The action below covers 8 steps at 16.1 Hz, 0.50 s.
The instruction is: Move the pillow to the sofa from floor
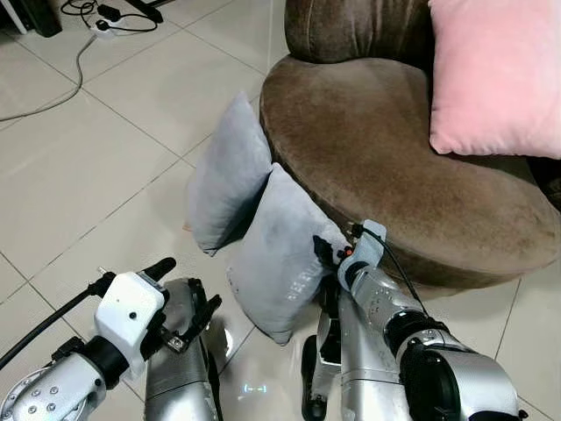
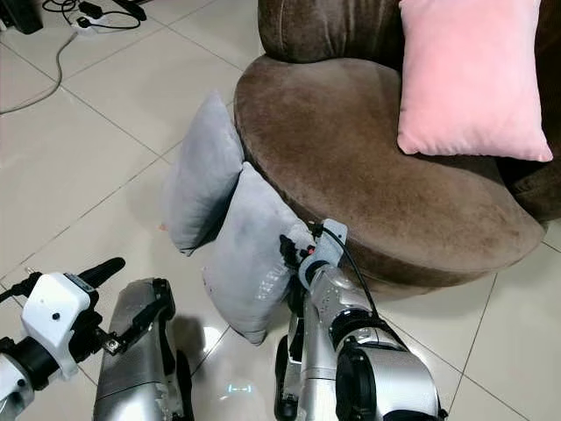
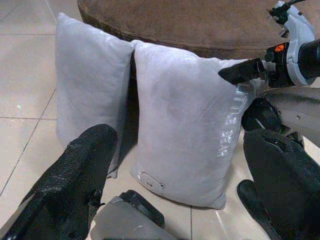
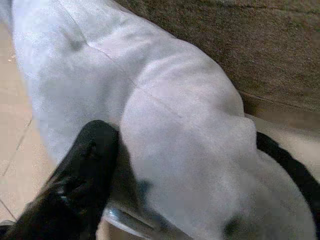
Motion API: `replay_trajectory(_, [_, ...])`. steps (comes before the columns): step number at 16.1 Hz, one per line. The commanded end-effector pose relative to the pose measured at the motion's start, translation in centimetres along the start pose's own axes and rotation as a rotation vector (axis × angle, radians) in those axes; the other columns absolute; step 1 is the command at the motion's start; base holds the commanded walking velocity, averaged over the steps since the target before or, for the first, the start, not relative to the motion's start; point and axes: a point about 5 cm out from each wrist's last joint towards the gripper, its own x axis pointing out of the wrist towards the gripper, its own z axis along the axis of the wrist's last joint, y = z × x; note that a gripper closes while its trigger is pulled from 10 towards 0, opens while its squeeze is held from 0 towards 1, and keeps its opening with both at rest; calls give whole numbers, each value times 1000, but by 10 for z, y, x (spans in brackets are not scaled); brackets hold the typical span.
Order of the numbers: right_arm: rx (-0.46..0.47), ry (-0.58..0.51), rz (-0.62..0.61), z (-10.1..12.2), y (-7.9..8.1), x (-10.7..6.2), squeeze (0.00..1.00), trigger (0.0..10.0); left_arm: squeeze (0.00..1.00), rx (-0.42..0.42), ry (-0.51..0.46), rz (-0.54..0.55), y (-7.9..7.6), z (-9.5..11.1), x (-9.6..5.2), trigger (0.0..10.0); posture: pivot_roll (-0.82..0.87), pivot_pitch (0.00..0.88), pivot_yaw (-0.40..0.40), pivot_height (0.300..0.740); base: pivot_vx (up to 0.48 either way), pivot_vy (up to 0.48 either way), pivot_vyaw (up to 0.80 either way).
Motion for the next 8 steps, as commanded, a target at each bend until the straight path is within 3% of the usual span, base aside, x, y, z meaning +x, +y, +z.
replay_trajectory(1, [12,17,14,-5,1,0,0,0,0,-2,15,-9,0,-1,-1,10000,190,227,-86,482,0,0,0])
replay_trajectory(8, [21,19,33,-6,-1,-1,0,0,0,-39,37,-40,-1,-4,0,10000,196,215,-82,482,0,0,0])
